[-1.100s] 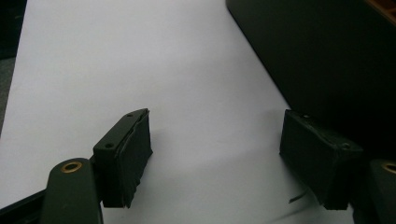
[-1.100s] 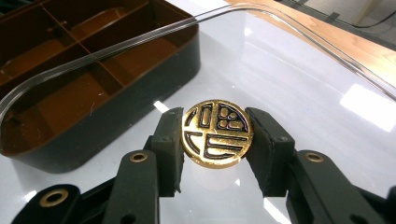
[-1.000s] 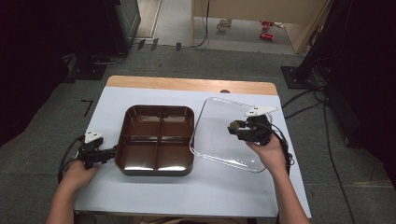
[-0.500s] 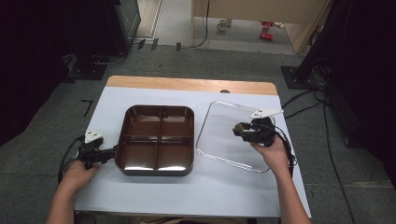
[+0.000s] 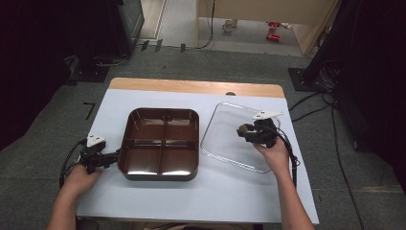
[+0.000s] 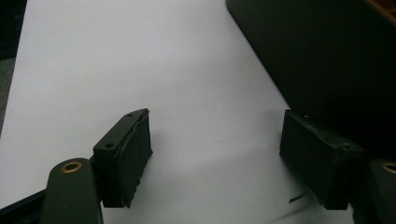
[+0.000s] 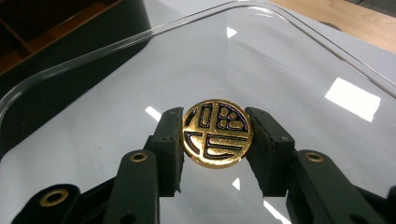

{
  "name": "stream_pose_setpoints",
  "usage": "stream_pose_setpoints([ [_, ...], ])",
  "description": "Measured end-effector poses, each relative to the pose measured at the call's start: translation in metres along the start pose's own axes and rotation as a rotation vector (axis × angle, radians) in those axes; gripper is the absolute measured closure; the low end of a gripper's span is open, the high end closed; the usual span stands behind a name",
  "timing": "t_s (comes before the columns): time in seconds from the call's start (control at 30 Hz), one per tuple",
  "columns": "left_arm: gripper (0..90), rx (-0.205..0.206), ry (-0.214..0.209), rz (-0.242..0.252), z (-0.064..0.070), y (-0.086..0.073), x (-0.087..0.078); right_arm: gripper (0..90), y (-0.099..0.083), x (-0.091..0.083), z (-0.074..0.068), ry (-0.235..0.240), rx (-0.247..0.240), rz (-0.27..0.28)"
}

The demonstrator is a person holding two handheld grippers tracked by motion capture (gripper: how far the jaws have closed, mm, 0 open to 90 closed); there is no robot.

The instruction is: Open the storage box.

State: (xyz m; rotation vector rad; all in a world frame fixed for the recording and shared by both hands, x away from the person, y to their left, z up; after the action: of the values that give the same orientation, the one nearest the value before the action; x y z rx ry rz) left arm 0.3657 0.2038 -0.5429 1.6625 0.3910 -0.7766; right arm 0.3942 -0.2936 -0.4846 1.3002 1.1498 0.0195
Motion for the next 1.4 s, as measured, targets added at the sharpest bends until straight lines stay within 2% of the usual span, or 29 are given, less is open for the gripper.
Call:
stream_pose_setpoints([
  [0.23,24.9,0.000,0.000,0.000,0.000,0.000,0.000,59.0,-0.001,0.016,0.011,-0.037,0.013,0.012],
  [0.43,24.9,0.000,0.000,0.000,0.000,0.000,0.000,59.0,-0.005,0.027,0.018,-0.063,0.043,-0.003],
  [0.9,24.9,0.000,0.000,0.000,0.000,0.000,0.000,58.8,-0.017,0.044,0.024,-0.067,0.081,-0.050],
  [1.07,24.9,0.000,0.000,0.000,0.000,0.000,0.000,58.3,-0.018,0.045,0.024,-0.066,0.092,-0.042],
  [1.1,25.0,0.000,0.000,0.000,0.000,0.000,0.000,57.7,-0.018,0.045,0.024,-0.068,0.096,-0.042],
  [1.17,24.9,0.000,0.000,0.000,0.000,0.000,0.000,47.6,-0.016,0.044,0.025,-0.065,0.114,-0.014],
  [1.27,25.0,0.000,0.000,0.000,0.000,0.000,0.000,39.6,-0.013,0.040,0.026,-0.075,0.128,0.011],
  [1.4,25.0,0.000,0.000,0.000,0.000,0.000,0.000,37.5,-0.014,0.036,0.022,-0.076,0.121,0.000],
])
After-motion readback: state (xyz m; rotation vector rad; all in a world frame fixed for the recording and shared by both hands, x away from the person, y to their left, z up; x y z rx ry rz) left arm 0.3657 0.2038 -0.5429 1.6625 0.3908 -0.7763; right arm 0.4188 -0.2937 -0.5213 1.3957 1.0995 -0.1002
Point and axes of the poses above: each handheld gripper's, and its own axes: x roughly forward along the jaws, y roughly out of its top, z roughly to its right, the point moved 7 cm from there along x, roughly forward along the jaws, and after that the axes turned 7 degrees about y, right-handed, at the moved point
